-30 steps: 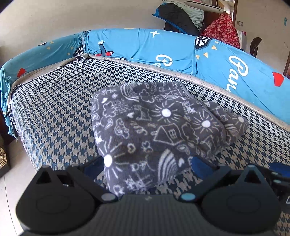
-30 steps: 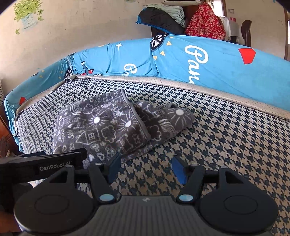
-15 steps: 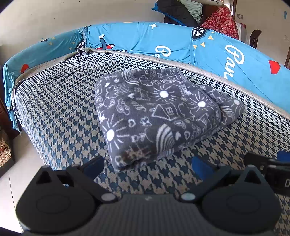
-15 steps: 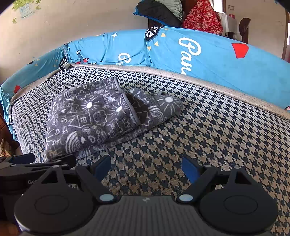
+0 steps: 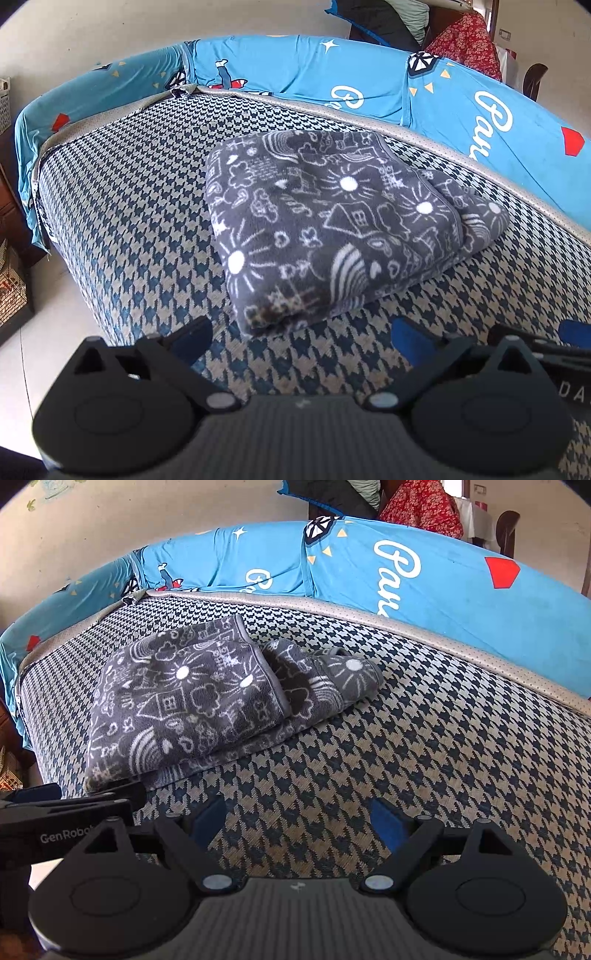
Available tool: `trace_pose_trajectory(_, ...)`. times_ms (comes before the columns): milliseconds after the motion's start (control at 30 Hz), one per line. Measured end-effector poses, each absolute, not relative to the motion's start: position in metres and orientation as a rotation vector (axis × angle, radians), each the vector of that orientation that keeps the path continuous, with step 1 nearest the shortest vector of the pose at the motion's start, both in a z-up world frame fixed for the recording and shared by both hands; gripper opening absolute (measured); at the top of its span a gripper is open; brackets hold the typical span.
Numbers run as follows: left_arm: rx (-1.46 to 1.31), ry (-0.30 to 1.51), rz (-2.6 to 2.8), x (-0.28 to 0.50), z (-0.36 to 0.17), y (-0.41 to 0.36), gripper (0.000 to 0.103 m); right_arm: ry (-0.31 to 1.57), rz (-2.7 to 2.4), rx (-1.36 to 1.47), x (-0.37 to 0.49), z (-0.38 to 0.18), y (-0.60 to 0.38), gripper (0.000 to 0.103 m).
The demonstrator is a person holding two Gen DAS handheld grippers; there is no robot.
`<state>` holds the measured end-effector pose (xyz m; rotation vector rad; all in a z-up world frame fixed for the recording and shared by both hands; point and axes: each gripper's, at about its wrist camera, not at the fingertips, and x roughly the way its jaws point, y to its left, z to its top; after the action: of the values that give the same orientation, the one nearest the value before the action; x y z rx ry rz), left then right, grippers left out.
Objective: Fold clothes
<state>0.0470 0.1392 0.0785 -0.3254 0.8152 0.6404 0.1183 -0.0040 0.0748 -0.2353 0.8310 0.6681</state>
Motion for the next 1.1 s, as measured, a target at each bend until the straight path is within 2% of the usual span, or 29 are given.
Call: trace_pose_trajectory(1100, -0.322, 0.823, 0.648, 0.0458, 0.0765, 0.1383, 0.103, 0.804, 0.66, -0.217, 0.1231, 0.074, -0.0046, 0.086)
